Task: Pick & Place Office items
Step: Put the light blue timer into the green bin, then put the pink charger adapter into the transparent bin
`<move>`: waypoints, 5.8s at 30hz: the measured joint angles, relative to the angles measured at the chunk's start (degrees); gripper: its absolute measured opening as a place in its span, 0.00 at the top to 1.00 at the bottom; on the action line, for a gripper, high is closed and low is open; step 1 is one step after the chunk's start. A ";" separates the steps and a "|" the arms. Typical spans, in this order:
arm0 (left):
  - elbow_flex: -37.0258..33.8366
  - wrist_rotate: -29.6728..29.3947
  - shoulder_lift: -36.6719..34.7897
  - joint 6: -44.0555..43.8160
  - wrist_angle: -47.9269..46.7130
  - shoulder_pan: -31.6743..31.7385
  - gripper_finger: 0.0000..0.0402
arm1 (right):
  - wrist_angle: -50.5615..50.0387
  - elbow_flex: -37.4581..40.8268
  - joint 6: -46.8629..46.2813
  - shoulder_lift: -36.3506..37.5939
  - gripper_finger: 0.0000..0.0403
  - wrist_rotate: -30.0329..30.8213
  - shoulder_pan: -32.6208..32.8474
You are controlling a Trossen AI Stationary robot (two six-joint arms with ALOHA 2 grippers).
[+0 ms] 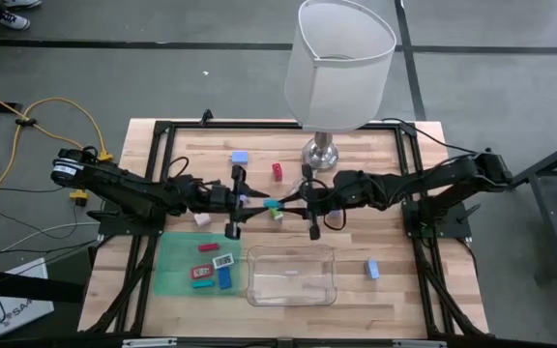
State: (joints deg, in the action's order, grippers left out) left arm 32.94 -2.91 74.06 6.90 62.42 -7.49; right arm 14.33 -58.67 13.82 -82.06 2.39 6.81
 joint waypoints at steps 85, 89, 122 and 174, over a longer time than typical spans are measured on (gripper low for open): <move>-0.01 -12.94 -34.31 -39.74 -76.60 -21.20 0.90 | -15.51 0.02 -8.95 -0.02 0.55 -2.52 0.00; -0.01 -12.94 -32.74 -48.14 -83.83 -23.77 0.90 | -15.50 0.02 -9.77 -0.02 0.55 -2.49 0.00; -0.17 -4.43 -9.88 -75.97 -94.29 -32.50 0.89 | -15.74 0.02 -11.21 -0.02 0.55 -2.56 0.00; 0.03 -12.46 -24.41 -44.13 -84.02 -9.36 0.67 | -26.79 0.01 -11.04 -0.02 0.55 4.35 -0.09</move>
State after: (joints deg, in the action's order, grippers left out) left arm 32.97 -15.38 49.65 -37.23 -21.60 -16.85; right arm -12.46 -58.67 2.79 -82.08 6.74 6.72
